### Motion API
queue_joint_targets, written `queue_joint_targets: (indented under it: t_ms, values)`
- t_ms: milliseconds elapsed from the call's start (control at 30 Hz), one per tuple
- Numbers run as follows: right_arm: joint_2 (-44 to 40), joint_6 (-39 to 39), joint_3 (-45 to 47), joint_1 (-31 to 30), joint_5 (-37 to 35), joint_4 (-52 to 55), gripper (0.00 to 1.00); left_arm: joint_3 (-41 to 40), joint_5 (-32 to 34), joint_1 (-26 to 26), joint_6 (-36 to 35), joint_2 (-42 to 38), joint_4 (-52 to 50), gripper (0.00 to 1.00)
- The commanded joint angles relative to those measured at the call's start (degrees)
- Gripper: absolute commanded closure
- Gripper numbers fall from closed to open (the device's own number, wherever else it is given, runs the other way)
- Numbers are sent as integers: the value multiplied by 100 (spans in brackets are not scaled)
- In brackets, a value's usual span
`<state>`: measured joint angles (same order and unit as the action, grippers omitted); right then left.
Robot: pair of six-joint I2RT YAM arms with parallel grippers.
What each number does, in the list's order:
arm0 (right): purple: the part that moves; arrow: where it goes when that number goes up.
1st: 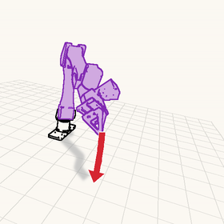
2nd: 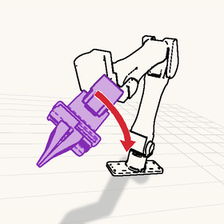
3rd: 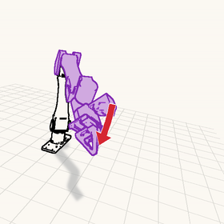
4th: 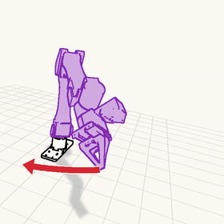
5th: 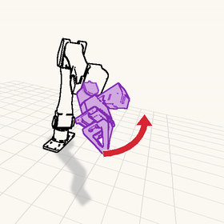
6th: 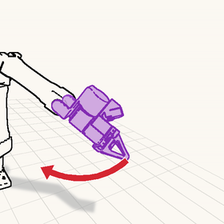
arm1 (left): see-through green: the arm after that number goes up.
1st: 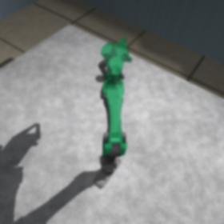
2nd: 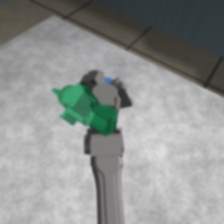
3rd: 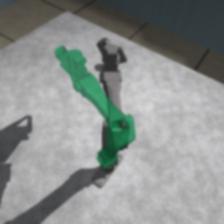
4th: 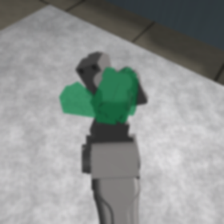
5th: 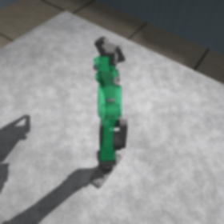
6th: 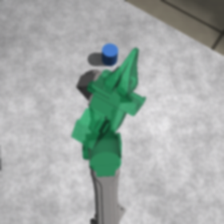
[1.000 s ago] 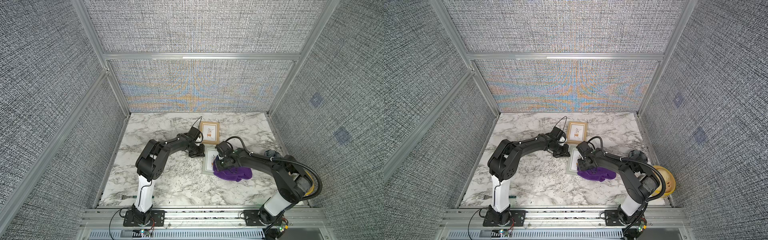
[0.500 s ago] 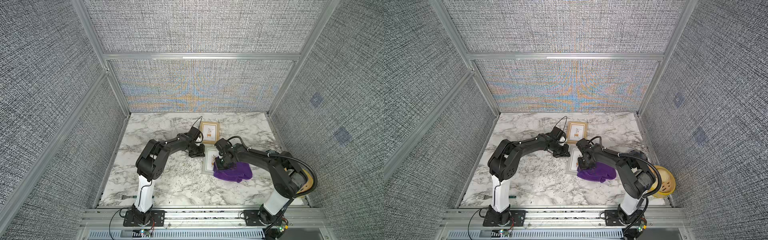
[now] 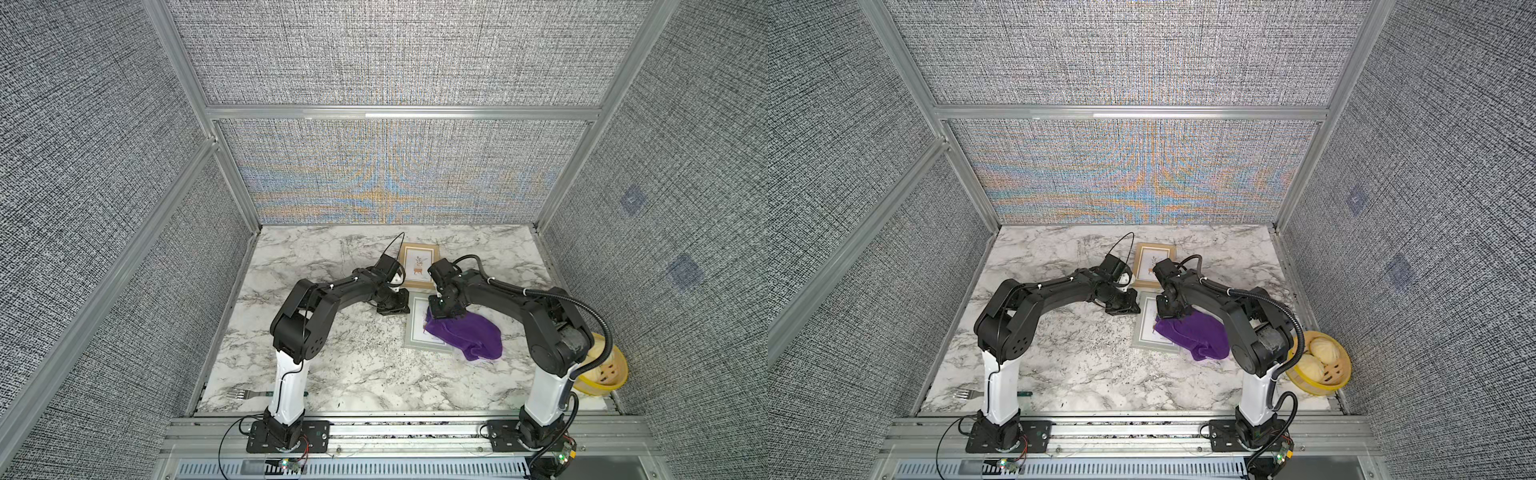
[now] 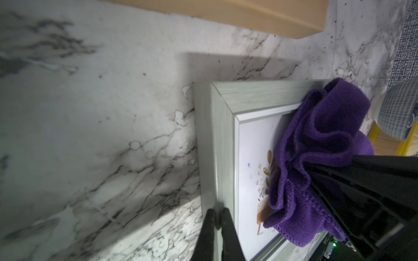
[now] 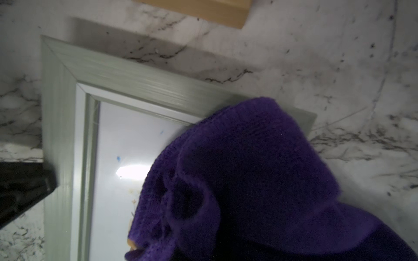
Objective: Wipe the picture frame with a cloth
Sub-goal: Wipe the dirt from the picture frame.
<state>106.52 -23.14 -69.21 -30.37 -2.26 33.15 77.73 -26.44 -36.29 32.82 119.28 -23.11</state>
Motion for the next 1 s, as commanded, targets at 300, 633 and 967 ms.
queue_joint_targets:
  t_ms: [300, 633, 967]
  values:
    - [-1289, -407, 1980, -435, 658, 597, 100, 11, 1606, -9, 139, 306, -1600, 93]
    - [-338, 33, 410, 164, -221, 227, 100, 1, 1523, -9, -9, 310, -1592, 93]
    - [-943, 240, -373, 470, -81, -66, 100, 5, 1475, -9, -39, 324, -1573, 93]
